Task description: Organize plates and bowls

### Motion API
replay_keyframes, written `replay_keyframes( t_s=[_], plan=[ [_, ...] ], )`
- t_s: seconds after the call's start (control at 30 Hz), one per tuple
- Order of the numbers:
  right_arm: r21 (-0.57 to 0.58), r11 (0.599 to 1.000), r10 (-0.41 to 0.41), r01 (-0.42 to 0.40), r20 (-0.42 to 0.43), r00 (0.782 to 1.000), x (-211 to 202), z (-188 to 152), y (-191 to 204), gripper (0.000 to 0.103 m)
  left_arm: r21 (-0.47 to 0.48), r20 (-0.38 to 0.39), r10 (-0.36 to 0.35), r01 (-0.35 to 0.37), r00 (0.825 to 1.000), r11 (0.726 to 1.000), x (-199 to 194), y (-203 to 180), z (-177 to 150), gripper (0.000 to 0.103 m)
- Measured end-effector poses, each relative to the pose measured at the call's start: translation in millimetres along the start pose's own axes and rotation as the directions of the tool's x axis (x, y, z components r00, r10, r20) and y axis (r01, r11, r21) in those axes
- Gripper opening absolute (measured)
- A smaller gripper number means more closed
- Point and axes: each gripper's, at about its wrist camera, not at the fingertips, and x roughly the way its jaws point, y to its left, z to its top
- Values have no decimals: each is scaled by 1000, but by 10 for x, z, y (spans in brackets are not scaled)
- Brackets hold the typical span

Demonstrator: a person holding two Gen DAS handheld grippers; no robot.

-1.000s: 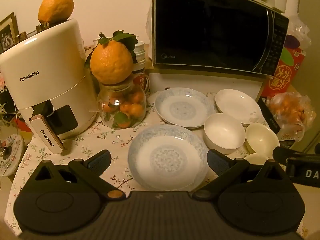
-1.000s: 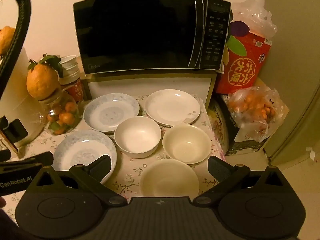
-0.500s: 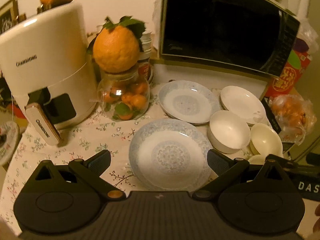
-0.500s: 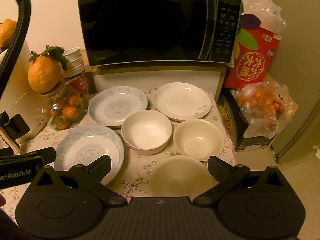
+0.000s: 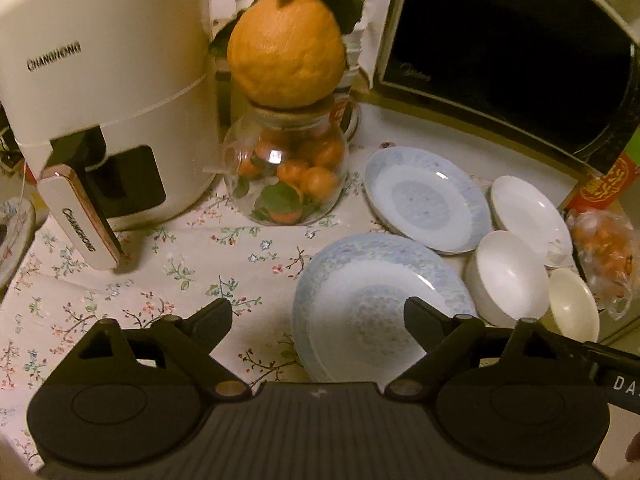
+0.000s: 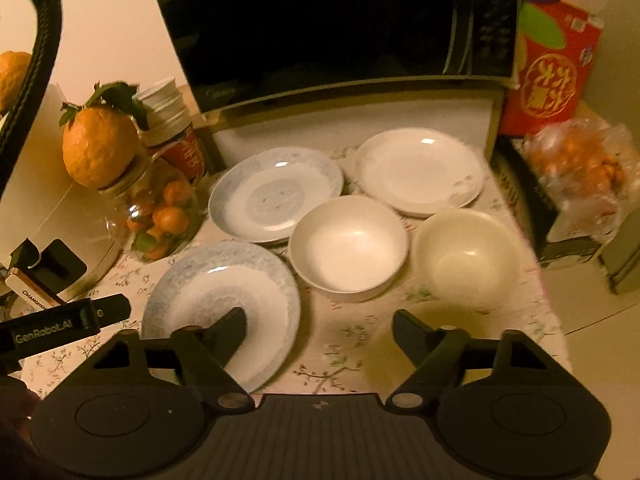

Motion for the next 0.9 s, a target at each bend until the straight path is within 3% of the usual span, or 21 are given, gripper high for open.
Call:
replay_keyframes(
  t_s=[0.13, 0.47, 0.73, 0.9],
  plan=[
    [31, 999, 37, -35, -56, 998, 246, 12, 20, 62, 13, -10, 34, -34, 999, 999, 186, 71, 11, 83],
    [39, 999, -9, 15, -133, 991, 642, -37, 57, 61, -16, -95, 10, -12, 995, 1000, 559, 211, -54, 68],
    [55, 998, -10, 19, -159, 987, 862, -36, 52, 60, -6, -155, 18, -19, 988, 1000, 774, 267, -113, 48],
    [62, 998, -4, 14, -168, 986, 975, -27, 45, 53, 5, -155, 15, -14, 988, 1000, 847, 242, -132, 47]
  ],
)
